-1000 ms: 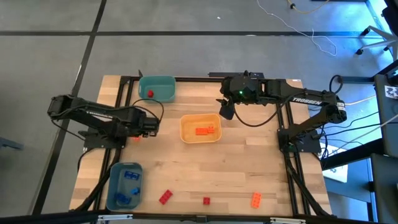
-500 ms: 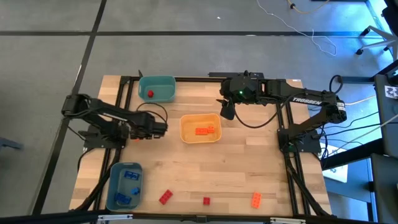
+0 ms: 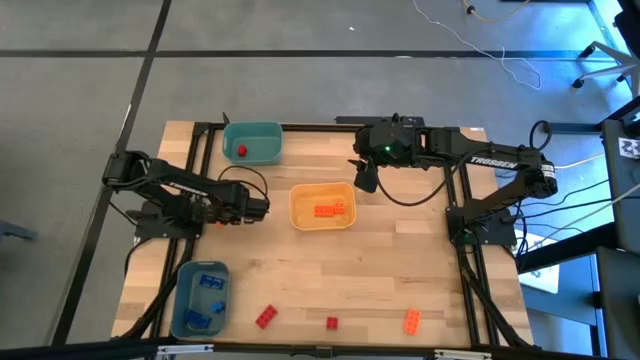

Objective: Sort & place blocks by color
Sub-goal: Put the orange 4 stud game piece into the yellow bin

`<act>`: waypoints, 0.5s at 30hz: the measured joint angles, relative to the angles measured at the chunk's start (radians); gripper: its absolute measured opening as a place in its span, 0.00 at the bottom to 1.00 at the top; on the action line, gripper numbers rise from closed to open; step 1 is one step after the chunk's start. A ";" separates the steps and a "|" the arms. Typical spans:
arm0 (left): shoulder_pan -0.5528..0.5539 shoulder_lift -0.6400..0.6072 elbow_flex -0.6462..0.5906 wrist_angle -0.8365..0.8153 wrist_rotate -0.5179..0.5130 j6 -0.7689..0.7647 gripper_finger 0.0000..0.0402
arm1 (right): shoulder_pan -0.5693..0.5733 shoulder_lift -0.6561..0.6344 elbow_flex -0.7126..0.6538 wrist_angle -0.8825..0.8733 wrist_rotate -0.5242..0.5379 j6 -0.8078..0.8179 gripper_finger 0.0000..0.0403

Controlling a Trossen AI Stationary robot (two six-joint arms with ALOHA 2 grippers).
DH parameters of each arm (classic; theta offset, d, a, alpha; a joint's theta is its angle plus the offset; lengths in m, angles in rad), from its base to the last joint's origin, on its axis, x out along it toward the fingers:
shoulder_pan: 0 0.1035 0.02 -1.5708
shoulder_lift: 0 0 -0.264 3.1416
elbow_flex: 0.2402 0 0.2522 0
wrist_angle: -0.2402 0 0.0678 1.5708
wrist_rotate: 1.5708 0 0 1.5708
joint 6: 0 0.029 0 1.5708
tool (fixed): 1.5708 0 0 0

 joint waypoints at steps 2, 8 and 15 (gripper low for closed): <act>0.000 0.000 -0.010 0.036 0.003 0.007 0.40 | 0.000 0.000 0.000 0.000 0.000 0.000 0.52; 0.000 0.000 -0.067 0.096 0.031 0.004 0.40 | 0.000 0.000 0.000 0.000 0.000 0.001 0.52; 0.000 -0.003 -0.056 0.129 0.048 0.049 0.40 | 0.000 0.000 0.000 0.000 0.000 0.003 0.52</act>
